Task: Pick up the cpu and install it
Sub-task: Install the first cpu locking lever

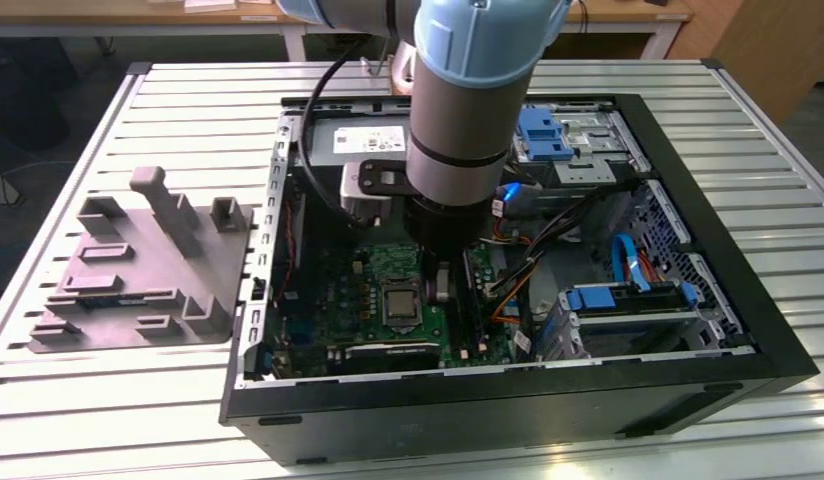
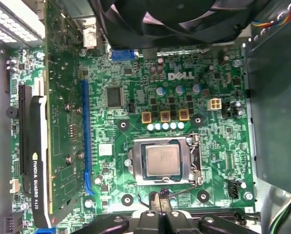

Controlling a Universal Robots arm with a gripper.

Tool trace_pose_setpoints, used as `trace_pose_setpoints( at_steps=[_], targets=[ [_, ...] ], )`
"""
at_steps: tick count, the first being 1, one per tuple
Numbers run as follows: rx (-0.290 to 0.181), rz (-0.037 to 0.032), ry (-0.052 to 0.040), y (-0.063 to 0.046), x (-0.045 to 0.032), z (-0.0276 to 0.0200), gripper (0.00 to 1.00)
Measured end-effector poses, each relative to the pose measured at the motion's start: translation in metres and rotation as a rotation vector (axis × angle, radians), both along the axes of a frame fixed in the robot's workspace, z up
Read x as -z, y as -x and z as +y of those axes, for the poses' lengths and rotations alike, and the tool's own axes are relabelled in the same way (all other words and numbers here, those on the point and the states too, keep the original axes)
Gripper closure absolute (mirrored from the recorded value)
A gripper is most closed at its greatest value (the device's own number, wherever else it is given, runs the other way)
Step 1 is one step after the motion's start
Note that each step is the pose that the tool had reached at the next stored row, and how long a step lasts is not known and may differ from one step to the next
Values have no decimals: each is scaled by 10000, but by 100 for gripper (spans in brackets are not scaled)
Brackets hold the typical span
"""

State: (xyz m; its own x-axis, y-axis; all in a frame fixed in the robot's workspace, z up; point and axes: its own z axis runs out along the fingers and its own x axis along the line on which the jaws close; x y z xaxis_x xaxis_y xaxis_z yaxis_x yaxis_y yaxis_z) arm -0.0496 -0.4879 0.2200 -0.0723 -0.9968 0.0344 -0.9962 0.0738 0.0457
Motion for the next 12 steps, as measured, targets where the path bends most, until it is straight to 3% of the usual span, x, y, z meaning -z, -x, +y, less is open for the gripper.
trace_pose_setpoints(
  at_steps=[12],
  targets=[
    [-285, -11, 1, 9, 79, -24, 89]
  ],
)
